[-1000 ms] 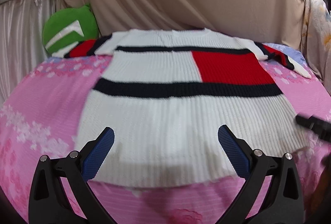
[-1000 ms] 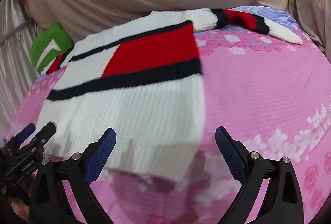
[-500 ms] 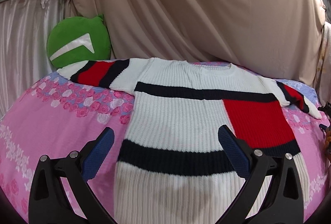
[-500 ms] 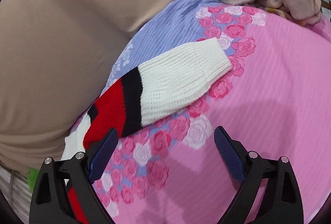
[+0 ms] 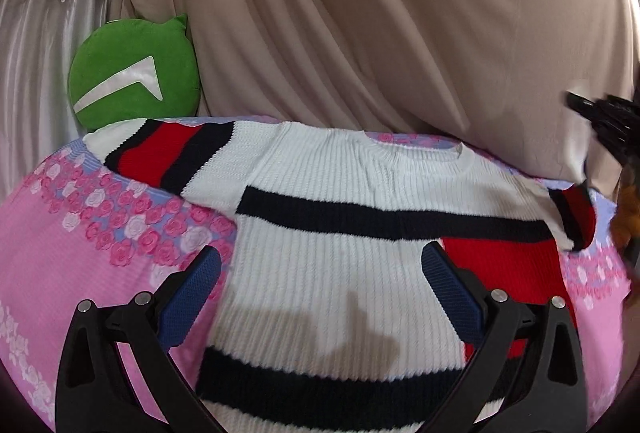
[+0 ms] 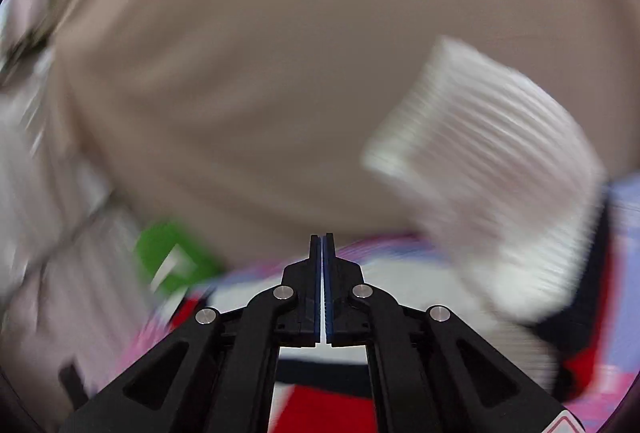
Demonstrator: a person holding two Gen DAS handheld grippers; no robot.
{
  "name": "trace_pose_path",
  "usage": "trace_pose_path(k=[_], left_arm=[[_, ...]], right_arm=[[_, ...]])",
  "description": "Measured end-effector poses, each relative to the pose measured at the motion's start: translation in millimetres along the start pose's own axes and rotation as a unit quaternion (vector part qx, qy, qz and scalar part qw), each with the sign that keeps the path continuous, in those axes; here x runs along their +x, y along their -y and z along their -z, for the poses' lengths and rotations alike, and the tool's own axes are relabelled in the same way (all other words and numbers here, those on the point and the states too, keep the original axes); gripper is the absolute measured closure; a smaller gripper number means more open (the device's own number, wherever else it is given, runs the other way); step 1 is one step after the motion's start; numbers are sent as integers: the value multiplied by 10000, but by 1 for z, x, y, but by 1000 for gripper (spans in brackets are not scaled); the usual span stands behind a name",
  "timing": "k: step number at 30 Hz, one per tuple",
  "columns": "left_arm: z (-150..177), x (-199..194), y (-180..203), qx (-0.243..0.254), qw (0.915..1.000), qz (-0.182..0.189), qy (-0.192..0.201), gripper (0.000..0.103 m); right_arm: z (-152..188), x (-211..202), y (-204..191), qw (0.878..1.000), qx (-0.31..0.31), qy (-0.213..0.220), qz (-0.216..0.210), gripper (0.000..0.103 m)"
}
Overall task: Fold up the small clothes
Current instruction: 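Grasp the striped sleeve cuff with the right gripper and lift it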
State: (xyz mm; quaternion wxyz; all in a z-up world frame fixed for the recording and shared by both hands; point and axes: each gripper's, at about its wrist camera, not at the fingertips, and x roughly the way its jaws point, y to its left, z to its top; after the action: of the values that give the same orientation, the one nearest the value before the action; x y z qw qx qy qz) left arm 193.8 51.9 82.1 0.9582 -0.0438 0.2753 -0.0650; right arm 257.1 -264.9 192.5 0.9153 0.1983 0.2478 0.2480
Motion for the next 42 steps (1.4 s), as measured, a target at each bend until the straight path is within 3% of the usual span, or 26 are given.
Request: trace_pose_path(k=[3,5,6,7,9,11,13,19,21,22,23,24,26,27,29,31,32,34,37,39,41,42], left_arm=[[-5,20,3,-87,9996,77,-250,5],[-6,31,-2,-245,9978,336,-513,5],[-5,33,-5,-299,9971,390,-589,5],[-3,35,-9,-356,9964,437,-635,5],[1,34,-16,-338,9966,442,-612,5],[6,32,-19,-286,9973,373,-557,5],[11,33,-20,-334,9969,425,-564,5],[14,37,-16,-282,9952,600,-718,5],[13,32,-16,-189,9964,517,-652,5],[12,29,-17,-149,9969,477,-607,5],[10,26,-20,-123,9974,433,-568,5],[8,23,-24,-103,9978,377,-531,5],[2,20,-31,-106,9983,313,-490,5],[-3,20,-34,-137,9983,310,-472,5],[-13,22,-38,-222,9981,359,-449,5],[-24,26,-38,-323,9978,424,-391,5],[-28,27,-37,-356,9979,424,-345,5],[-33,28,-36,-485,9978,371,-267,5],[-29,26,-38,-514,9970,495,-288,5],[-21,25,-40,-334,9983,372,-311,5],[-13,29,-42,-234,9986,274,-375,5],[-10,32,-44,-254,9983,289,-429,5]], right_arm=[[37,72,-51,9953,-472,-769,-364,101],[52,81,-56,9931,-597,-955,-325,99],[56,75,-49,9937,-599,-933,-164,94],[57,62,-36,9948,-582,-825,94,87],[62,22,-19,9921,-668,-393,991,40],[69,-15,0,9799,-838,-107,1807,26],[73,-29,23,9716,-822,-475,2169,25],[97,23,39,9552,-1129,-1527,2270,25],[106,54,40,9422,-1333,-1745,2531,32],[107,67,40,9362,-1366,-1834,2670,44],[106,81,43,9301,-1305,-1955,2823,92],[101,92,42,9323,-1117,-1981,2811,103],[85,96,24,9536,-897,-1556,2415,103],[71,91,5,9691,-835,-1238,1965,103],[55,85,-31,9886,-738,-826,1019,103],[54,95,-68,9948,-722,-724,7,103],[58,105,-81,9937,-770,-789,-220,103],[78,127,-94,9876,-1156,-1029,270,101],[102,124,-69,9658,-1787,-1199,1444,84],[106,98,-34,9564,-1766,-1168,2011,44],[108,68,-1,9541,-1497,-1226,2286,26],[105,63,19,9505,-1333,-1373,2448,25]])
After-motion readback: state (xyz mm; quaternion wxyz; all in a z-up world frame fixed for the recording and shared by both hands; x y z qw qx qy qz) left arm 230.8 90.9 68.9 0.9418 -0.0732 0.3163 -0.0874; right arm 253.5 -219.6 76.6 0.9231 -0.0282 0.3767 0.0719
